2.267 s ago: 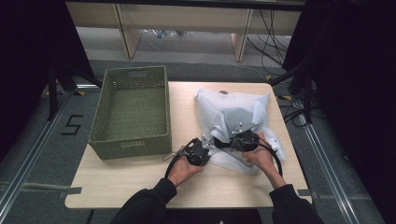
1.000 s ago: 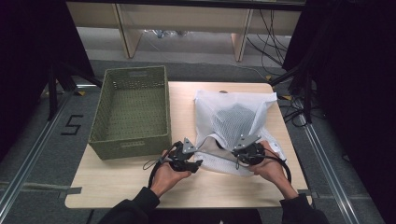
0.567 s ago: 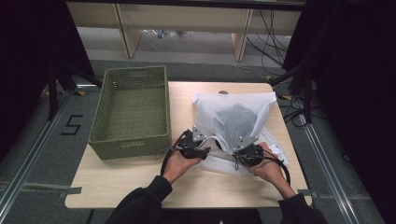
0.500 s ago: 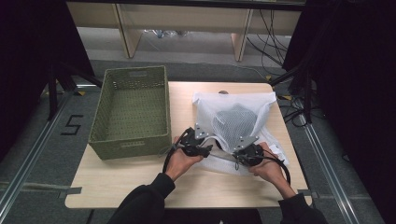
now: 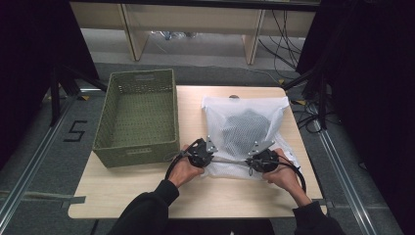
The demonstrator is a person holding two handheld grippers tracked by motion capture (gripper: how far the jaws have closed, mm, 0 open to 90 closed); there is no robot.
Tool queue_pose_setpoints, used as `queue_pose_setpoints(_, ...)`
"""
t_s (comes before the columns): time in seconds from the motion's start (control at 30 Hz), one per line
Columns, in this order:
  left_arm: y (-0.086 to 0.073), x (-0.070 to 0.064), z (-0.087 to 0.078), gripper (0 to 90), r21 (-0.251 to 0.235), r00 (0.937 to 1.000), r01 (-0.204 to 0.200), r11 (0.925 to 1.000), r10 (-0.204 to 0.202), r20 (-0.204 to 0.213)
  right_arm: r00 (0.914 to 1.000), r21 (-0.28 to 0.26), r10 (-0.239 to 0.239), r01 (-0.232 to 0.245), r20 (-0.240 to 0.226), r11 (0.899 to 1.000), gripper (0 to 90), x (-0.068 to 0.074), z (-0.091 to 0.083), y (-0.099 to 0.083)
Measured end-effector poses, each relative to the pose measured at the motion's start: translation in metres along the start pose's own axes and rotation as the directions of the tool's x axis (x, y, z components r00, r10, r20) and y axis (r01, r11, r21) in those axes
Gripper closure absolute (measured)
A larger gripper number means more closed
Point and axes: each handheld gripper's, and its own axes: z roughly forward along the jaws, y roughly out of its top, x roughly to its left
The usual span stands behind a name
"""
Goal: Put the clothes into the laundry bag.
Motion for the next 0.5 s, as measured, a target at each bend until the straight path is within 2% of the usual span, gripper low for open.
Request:
queue_pose_setpoints(0.03,-0.002,0.0,0.002,87.8,0.001,0.9998,0.018,0.9998,-0.018,0.004,1.0,0.006,0.002,-0.002,-0.004,1.0,89.1,0.001,0.001,0.0)
queue_pose_setpoints(0.1,-0.002,-0.002,0.004,87.6,0.012,0.9997,0.023,0.9997,-0.023,0.007,1.0,0.02,0.002,-0.002,-0.01,1.0,89.1,0.001,0.004,0.0)
queue_pose_setpoints(0.13,-0.001,-0.003,0.004,87.3,0.016,0.9997,0.015,0.9998,-0.015,0.018,1.0,0.019,-0.008,0.008,-0.004,1.0,89.1,0.0,0.005,-0.001)
queue_pose_setpoints(0.2,0.0,-0.005,0.0,85.1,0.013,0.9992,0.018,0.9997,-0.019,0.034,0.9998,0.025,0.016,-0.016,-0.008,1.0,89.1,0.0,0.004,-0.001)
queue_pose_setpoints(0.23,0.0,-0.006,-0.003,83.1,0.008,0.999,0.015,0.9999,-0.015,0.041,1.0,0.021,0.0,0.0,0.003,1.0,89.1,0.0,0.003,-0.002)
queue_pose_setpoints(0.3,0.001,-0.007,-0.01,75.7,-0.013,0.9987,0.022,0.9997,-0.021,0.046,1.0,0.021,0.003,-0.003,-0.005,1.0,89.0,-0.001,0.003,-0.003)
queue_pose_setpoints(0.4,0.0,-0.01,-0.024,70.3,-0.049,0.997,0.034,0.9982,-0.031,0.071,0.9998,-0.002,0.018,-0.018,-0.01,1.0,86.6,0.0,-0.001,-0.001)
queue_pose_setpoints(0.47,-0.001,-0.013,-0.034,62.2,-0.077,0.996,0.04,0.9962,-0.033,0.083,0.997,-0.006,0.07,-0.07,-0.035,0.998,80.6,0.0,-0.007,0.001)
queue_pose_setpoints(0.5,-0.002,-0.015,-0.039,59.5,-0.086,0.996,0.036,0.9957,-0.028,0.084,0.9977,-0.025,0.061,-0.062,-0.031,0.998,76.4,0.0,-0.009,0.002)
